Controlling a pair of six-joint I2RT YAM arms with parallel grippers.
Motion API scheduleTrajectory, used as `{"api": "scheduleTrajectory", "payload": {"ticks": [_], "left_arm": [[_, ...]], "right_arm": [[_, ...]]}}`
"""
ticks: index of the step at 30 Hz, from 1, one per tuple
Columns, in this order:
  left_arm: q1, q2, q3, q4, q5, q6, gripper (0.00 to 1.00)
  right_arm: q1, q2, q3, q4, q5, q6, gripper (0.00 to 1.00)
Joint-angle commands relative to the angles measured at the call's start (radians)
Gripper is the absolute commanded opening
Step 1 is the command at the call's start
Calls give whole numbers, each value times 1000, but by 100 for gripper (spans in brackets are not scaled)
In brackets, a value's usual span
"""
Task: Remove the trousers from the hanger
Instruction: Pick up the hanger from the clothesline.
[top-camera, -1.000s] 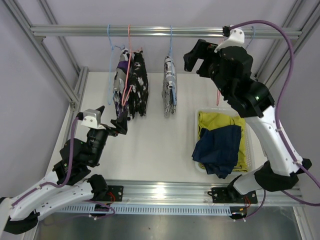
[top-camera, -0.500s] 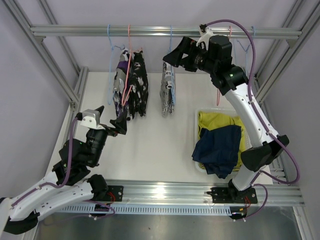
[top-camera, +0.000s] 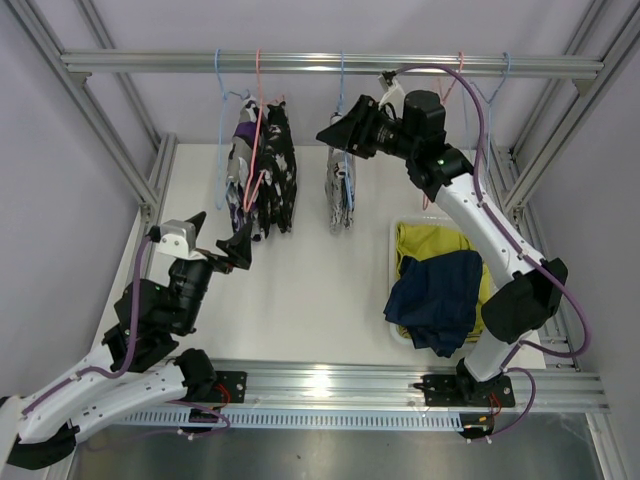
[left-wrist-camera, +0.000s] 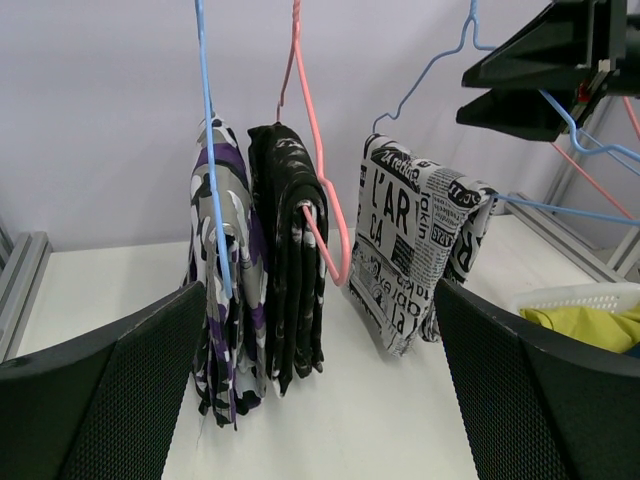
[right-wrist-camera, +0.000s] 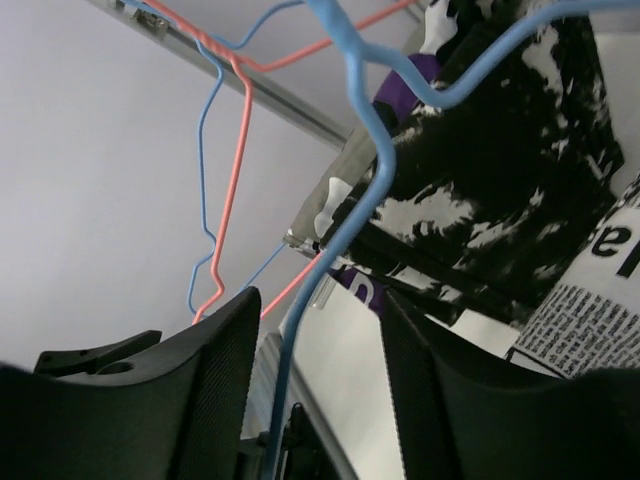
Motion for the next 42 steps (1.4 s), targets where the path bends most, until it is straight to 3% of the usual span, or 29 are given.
{"api": "scheduleTrajectory", "payload": {"ticks": [1,3,6,9,13,17,21,29,42], "left_arm": [[8,-10,3,20,8,6,100],[7,-10,5,19,13,4,99],[7,-13,6,19,14,4,99],[8,-14,3,17,13,3,99],[8,-14,6,17,13,6,99],[7,-13,5,17,16,3,100],[7,-13,-1,16,18,4,99],[7,-16,2,17,33,6,99],[5,-7,-3,14,37,4,99]], "right_arm": [[-4,-40,-27,125,-50,52,53],[-4,-48,-37,151,-61,65,40],[-4,-46,-36,159,-64,65,37],[-6,-46,-31,171,-67,71,27],[-13,-45,-27,186,-78,80,24],[-20,-42,-27,191,-89,91,0],[-23,-42,-31,198,-104,100,0],[-23,-74,-96,398,-129,181,0],[-16,-158,-149,583,-60,212,0]]}}
